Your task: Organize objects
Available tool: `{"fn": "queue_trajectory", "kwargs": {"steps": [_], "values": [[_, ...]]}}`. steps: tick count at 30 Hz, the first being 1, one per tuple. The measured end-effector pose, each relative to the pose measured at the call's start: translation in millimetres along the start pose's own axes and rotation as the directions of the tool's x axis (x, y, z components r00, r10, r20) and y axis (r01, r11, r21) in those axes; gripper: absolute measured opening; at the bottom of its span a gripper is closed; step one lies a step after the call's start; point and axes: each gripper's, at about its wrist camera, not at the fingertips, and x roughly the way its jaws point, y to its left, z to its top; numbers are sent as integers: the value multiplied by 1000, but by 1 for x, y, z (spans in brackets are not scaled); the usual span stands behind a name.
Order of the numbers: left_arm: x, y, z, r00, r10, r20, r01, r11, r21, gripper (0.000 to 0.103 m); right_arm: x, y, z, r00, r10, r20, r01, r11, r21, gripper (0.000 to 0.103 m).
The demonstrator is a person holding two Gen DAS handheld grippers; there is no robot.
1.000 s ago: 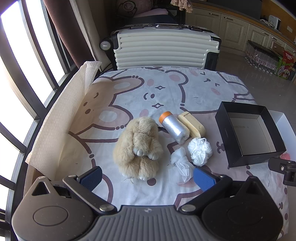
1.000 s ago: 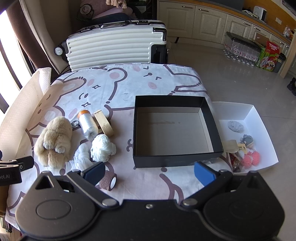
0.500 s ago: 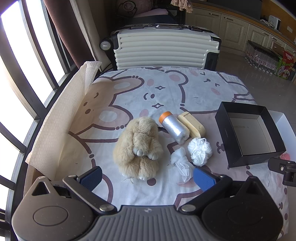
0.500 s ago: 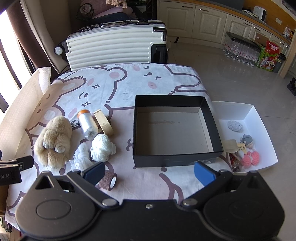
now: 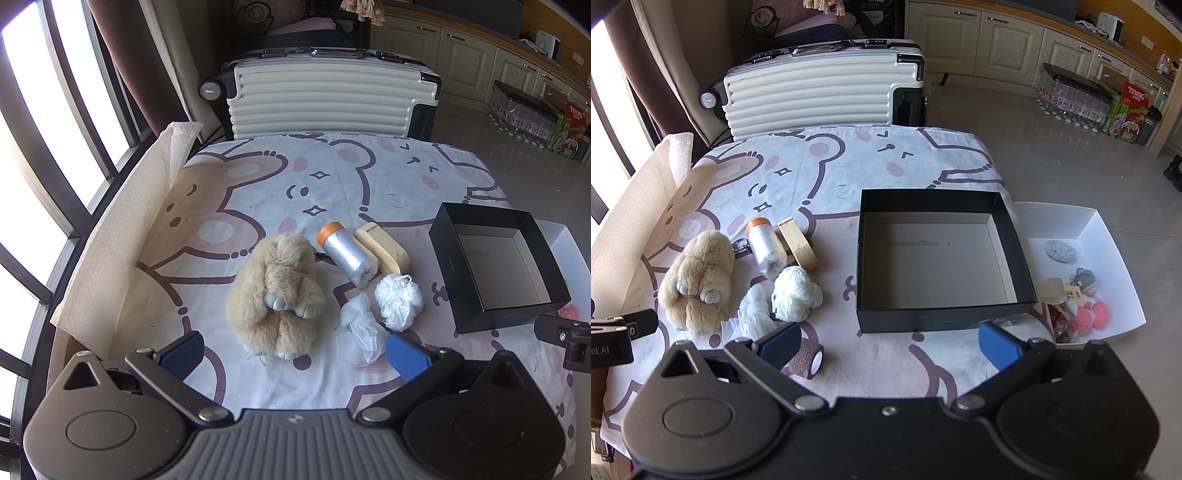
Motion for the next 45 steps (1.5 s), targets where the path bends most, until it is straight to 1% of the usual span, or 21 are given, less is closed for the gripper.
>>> {"fn": "queue_trajectory", "kwargs": {"steps": [45], "values": [[0, 0, 0, 1000, 5, -1, -5, 1000, -7, 103, 1, -1, -1, 1000, -1, -5, 1, 1000, -5, 103]]}}
